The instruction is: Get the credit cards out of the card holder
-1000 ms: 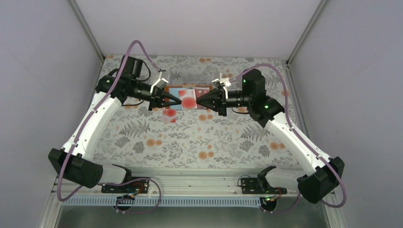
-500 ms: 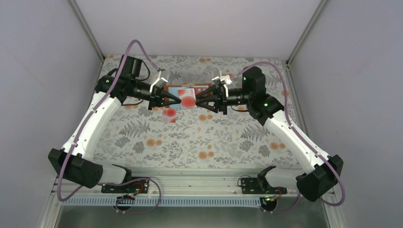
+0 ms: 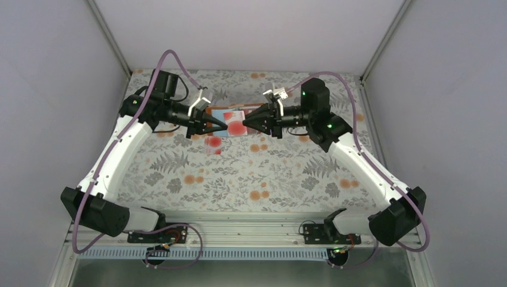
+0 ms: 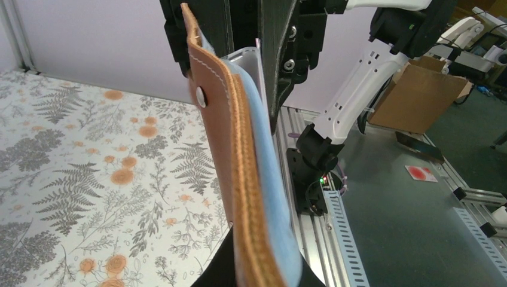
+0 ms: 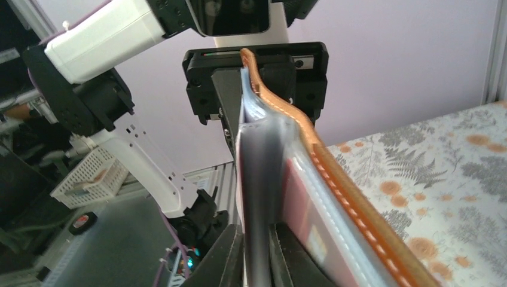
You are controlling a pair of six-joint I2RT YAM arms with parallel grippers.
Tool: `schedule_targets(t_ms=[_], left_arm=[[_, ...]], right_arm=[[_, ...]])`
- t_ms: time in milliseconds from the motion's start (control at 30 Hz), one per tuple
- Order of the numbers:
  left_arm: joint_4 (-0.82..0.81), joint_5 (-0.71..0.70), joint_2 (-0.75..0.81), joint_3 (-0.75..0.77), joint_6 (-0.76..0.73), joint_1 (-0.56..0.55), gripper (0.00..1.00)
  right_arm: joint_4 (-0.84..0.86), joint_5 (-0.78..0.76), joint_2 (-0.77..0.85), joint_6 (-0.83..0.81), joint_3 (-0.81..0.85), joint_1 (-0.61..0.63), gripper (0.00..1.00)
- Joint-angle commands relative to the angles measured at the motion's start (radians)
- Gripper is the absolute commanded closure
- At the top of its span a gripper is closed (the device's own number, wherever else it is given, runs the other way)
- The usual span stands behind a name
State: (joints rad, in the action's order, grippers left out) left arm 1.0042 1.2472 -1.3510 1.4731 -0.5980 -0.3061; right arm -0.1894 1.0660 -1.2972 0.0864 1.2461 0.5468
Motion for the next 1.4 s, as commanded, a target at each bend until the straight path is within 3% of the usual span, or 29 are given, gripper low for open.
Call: schedule_targets(t_ms=[0,133,233,333,500,567,667,767,833,1000,1367], left_arm=[[-0.015,0.048,0.016,-0.005,-0.028,0.000,0.98],[-0.010,0.048,0.018,-0.003,-0.030,0.001,0.97],[-0.011,0.050,0.019,-0.003,-0.029,0.001,0.89],[-0.011,0.050,0.018,0.001,-0.028,0.000,0.88],[-0.010,0.052,0.017,0.003,-0.028,0.001,0.90],[-0.011,0.054,0.017,0.002,-0.027,0.000,0.97],[-0.018,0.054,0.014,0.000,-0.020,0.000,0.98],[-0.022,0.043,0.015,0.000,-0.013,0.000,0.98],[-0.018,0.040,0.018,0.001,-0.019,0.001,0.98],[-0.013,0.041,0.016,-0.001,-0.024,0.001,0.98],[0.005,0.037,0.020,-0.003,-0.050,0.001,0.98]], right_arm=[[0.031,0.002,-0.003,0.008,0.027,0.010,0.93],[0.011,-0.009,0.015,-0.017,0.021,0.009,0.96],[-0.017,-0.032,0.033,-0.035,0.015,0.008,0.96],[-0.030,-0.040,0.052,-0.045,0.010,0.005,0.96],[-0.048,-0.054,0.067,-0.059,0.011,0.001,0.96],[-0.036,-0.044,0.063,-0.049,0.011,0.000,0.96],[-0.015,-0.016,0.047,-0.035,0.011,-0.001,0.96],[-0.012,-0.026,0.042,-0.035,0.006,0.000,0.83],[-0.009,-0.035,0.045,-0.037,-0.004,0.001,0.82],[-0.006,-0.039,0.048,-0.035,-0.018,0.000,0.96],[-0.057,-0.086,0.102,-0.073,-0.052,-0.037,0.96]])
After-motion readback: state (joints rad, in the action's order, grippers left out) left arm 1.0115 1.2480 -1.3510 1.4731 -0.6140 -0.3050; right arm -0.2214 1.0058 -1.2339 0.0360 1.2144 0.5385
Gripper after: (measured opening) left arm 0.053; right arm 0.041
